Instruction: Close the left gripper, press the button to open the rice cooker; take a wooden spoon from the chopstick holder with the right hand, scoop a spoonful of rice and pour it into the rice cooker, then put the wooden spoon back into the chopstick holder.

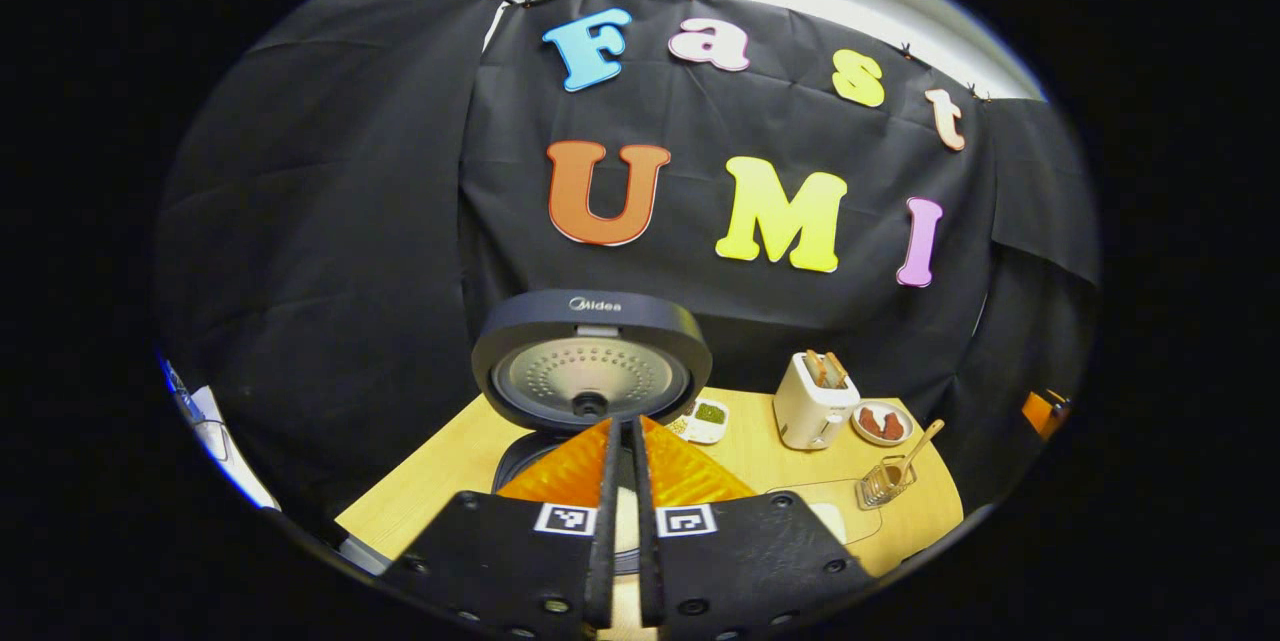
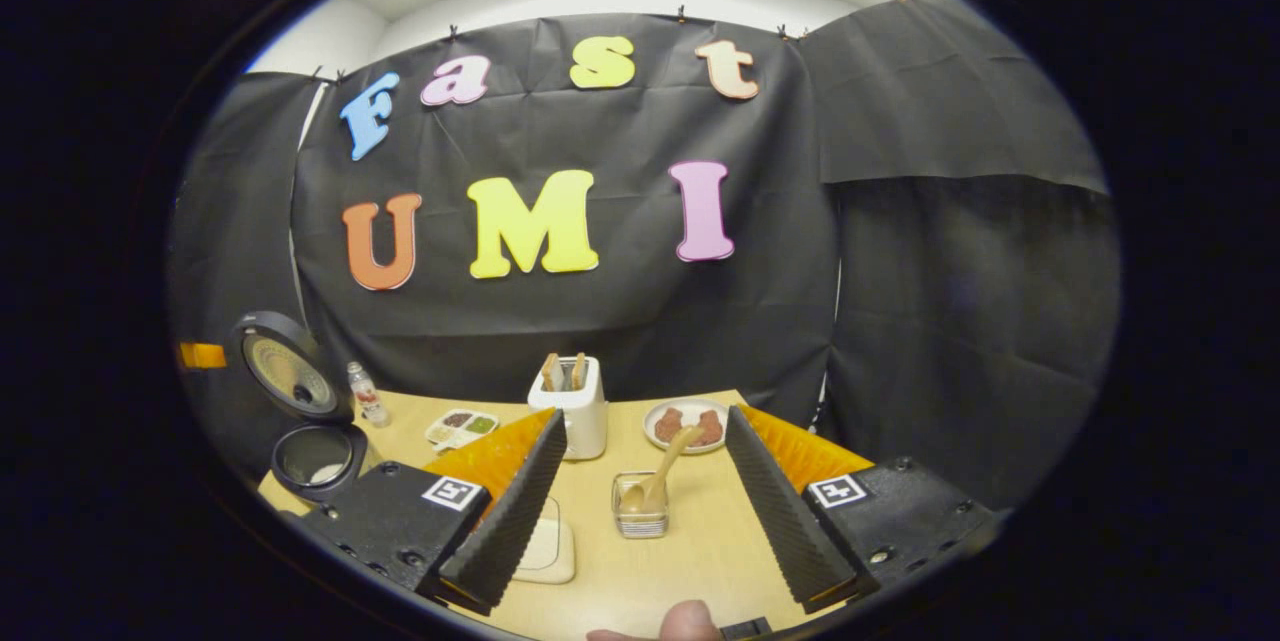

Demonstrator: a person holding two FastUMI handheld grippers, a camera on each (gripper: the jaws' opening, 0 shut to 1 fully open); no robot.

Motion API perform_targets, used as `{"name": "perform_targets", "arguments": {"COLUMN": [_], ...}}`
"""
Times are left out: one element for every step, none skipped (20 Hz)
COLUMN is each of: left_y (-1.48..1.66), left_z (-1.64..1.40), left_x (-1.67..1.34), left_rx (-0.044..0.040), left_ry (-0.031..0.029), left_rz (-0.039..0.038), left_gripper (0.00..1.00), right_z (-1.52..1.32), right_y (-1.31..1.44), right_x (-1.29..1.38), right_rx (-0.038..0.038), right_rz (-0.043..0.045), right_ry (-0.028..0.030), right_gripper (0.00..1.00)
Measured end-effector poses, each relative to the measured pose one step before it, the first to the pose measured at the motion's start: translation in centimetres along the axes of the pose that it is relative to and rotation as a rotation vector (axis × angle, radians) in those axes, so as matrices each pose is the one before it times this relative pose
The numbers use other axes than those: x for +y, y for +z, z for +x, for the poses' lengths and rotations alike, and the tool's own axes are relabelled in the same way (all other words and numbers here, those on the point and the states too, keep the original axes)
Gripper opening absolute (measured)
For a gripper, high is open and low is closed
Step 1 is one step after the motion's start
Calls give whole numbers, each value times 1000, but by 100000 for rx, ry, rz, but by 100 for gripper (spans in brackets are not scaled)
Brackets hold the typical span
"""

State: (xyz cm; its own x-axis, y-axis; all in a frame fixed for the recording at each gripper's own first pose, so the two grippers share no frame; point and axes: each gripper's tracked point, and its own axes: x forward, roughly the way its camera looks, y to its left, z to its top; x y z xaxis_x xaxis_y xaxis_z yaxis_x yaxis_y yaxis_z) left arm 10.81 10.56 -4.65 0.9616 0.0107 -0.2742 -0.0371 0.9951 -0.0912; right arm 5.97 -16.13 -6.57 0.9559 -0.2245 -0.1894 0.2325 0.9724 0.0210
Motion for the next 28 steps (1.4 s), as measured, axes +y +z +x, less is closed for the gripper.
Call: {"name": "perform_targets", "arguments": {"left_y": [-161, -185, -130, 123, -49, 1, -45, -134, 106, 41, 106, 110, -120, -134, -66, -46, 8, -39, -45, -282, -173, -30, -75, -51, -160, -240, -298, -179], "left_z": [-270, -50, -146, -58, -543, -200, -182, -167, -34, -144, -16, 102, -59, 236, 467, 413, 374, 607, 709, 637, 530, 665, 589, 606, 585, 642, 546, 584], "left_x": [-499, -291, 3, 357, -82, -284, -440, -400, -148, -402, -338, -462, -686, -322, -109, -338, -356, -380, -343, -480, -475, -399, -392, -359, -491, -551, -501, -549], "left_rx": [-774, -806, -1114, -975, -900, -584, -149, -421, -539, -194, -262, 54, 927, 302, 311, 534, 335, 623, 948, 1929, 1330, 918, 1055, 829, 1305, 1589, 1466, 1025], "left_ry": [-1021, 484, 1440, 3042, 953, 14, -301, -94, -130, 21, 220, -618, -1074, 327, 504, 107, 393, 271, 239, -378, -14, 11, -72, 221, 103, 172, 289, -99], "left_rz": [319, 1133, 1214, 1282, 395, -395, -421, -226, -91, -284, -813, -1322, -967, -68, 148, 228, 203, 255, 141, -68, -59, 23, 212, 398, 453, 315, 136, -144], "left_gripper": [22, 42, 61, 81, 100, 100, 96, 95, 95, 94, 95, 95, 95, 94, 95, 95, 95, 95, 95, 95, 95, 95, 95, 95, 95, 95, 95, 95], "right_z": [144, 161, 269, 465, 618, 698, 833, 1011, 1065, 1292, 1407, 1467, 1601, 1548, 1737, 1753, 1735, 1604, 1336, 1323, 969, 1197, 1210, 944, 958, 752, 611, 667], "right_y": [-174, -325, -170, -221, -333, -451, -504, -483, -595, -569, -694, -830, -787, -856, -673, -673, -477, -543, -342, -240, -118, -232, -59, -196, 6, -39, -42, 10], "right_x": [-131, -142, -99, -151, -133, -179, -190, -122, -153, -183, 72, 241, -46, -549, -737, -700, -613, -600, -623, -465, -516, -138, -80, -190, 12, 243, 146, -101], "right_rx": [1039, 794, 680, 773, 1054, 1930, 2083, 2192, 2587, 2387, 3172, 3675, 3686, 3505, 2957, 2867, 2735, 2549, 2220, 1840, 1694, 1169, 1537, 1668, 1277, 1081, 844, 719], "right_rz": [-505, -164, -252, -317, -62, 419, 941, 864, 322, 331, -171, 464, 1336, 2037, 2590, 2813, 2545, 1838, 1160, 294, 51, 206, 680, 1302, 1423, 806, 141, 16], "right_ry": [611, 622, 806, 716, 781, 701, 873, 833, 687, 929, 2000, 2859, 2444, 873, -403, -620, -610, -715, -657, 235, 313, 500, 912, 1034, 1416, 1716, 1837, 926], "right_gripper": [100, 100, 100, 100, 100, 100, 100, 100, 100, 100, 100, 100, 100, 100, 100, 100, 100, 100, 100, 100, 100, 100, 100, 97, 95, 89, 80, 78]}}
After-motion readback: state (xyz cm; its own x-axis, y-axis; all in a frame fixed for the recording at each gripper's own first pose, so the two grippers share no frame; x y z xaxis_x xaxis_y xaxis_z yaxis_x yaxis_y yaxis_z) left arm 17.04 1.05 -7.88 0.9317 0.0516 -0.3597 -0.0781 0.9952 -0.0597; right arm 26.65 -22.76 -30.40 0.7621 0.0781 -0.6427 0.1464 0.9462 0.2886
